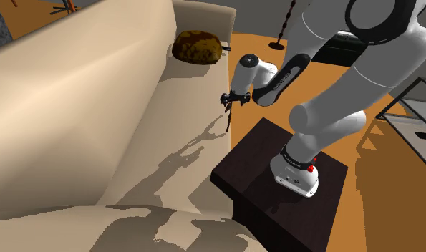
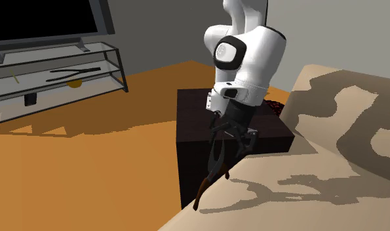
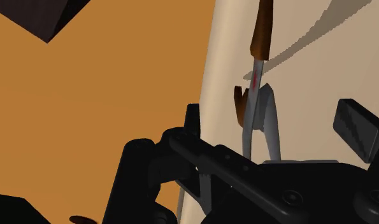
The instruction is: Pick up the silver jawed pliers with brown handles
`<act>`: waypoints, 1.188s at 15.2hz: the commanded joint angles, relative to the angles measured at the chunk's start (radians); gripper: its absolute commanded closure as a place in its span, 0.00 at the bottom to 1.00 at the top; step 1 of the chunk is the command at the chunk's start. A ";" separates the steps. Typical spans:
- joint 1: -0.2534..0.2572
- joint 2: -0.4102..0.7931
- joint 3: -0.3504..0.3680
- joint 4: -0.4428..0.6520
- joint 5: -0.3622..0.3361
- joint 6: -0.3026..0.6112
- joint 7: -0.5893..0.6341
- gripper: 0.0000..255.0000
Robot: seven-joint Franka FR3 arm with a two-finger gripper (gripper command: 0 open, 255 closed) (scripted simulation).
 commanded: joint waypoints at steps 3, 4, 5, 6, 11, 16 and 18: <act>-0.088 0.124 0.046 0.066 -0.347 -0.007 0.320 0.00; -0.088 0.150 0.041 0.078 -0.403 -0.014 0.368 0.00; -0.086 0.175 0.035 0.090 -0.455 -0.022 0.412 0.00; -0.083 0.199 0.029 0.101 -0.504 -0.031 0.454 0.00; -0.076 0.256 0.014 0.126 -0.613 -0.050 0.548 1.00; -0.076 0.257 0.014 0.126 -0.614 -0.051 0.550 1.00; -0.076 0.257 0.014 0.126 -0.615 -0.051 0.550 1.00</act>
